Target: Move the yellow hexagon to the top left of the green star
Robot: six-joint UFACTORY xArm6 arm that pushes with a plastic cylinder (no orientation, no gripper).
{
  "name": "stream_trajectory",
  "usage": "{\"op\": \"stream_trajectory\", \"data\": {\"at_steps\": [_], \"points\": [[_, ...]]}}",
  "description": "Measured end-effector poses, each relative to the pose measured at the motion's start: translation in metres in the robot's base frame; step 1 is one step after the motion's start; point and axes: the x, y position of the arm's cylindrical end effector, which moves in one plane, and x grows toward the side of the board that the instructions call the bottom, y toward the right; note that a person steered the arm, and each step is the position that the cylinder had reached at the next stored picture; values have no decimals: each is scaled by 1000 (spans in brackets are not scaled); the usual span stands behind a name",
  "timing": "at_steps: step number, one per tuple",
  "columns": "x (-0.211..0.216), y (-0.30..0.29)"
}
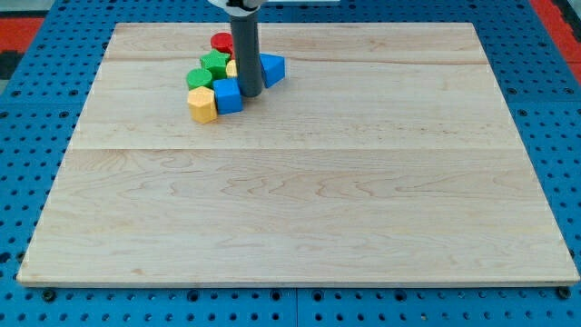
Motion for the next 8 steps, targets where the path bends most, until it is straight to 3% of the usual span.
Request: {"op": "stream_trajectory", "data": {"at_steps": [1, 3, 4, 8], "points": [[4, -20], [65, 1], [72, -19], [43, -104]]}}
